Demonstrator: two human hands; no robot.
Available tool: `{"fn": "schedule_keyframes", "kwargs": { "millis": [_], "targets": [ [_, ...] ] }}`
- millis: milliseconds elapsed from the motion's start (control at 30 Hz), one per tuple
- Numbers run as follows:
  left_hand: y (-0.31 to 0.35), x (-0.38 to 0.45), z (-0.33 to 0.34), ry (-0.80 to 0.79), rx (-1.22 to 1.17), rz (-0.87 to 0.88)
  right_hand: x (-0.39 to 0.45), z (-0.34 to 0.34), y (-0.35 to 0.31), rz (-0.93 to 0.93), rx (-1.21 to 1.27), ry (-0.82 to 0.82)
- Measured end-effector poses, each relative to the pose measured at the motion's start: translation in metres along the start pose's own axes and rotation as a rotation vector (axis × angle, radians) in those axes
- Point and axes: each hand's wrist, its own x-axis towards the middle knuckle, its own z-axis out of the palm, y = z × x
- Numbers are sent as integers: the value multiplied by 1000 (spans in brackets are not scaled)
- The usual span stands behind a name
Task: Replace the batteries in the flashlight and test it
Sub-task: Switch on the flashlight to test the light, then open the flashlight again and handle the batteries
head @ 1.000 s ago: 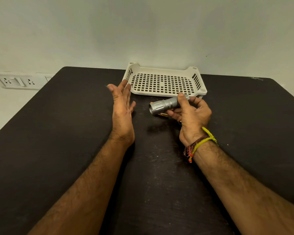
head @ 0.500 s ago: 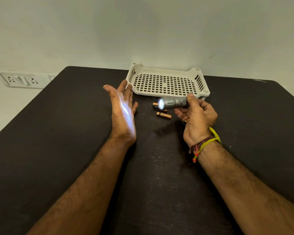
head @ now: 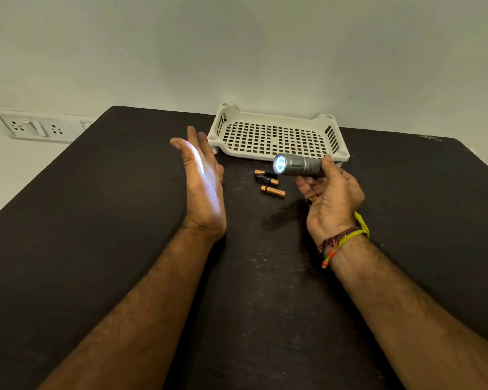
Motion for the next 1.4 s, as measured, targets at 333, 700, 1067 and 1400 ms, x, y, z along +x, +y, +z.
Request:
{"fn": "schedule_keyframes", "kwargs": {
  "millis": [333, 700, 1067, 1400],
  "targets": [
    [7, 5, -10, -85, -66, -142, -3, 1, 5, -110, -108, -2],
    [2, 3, -12, -110, 16, -116, -5, 2, 7, -144, -148, -1],
    [-5, 4, -11, -54, 195, -43, -9, 1, 7, -208, -171, -94],
    [-12, -6, -12, -382, 689, 13, -20, -6, 8, -565, -328, -366]
  ]
}}
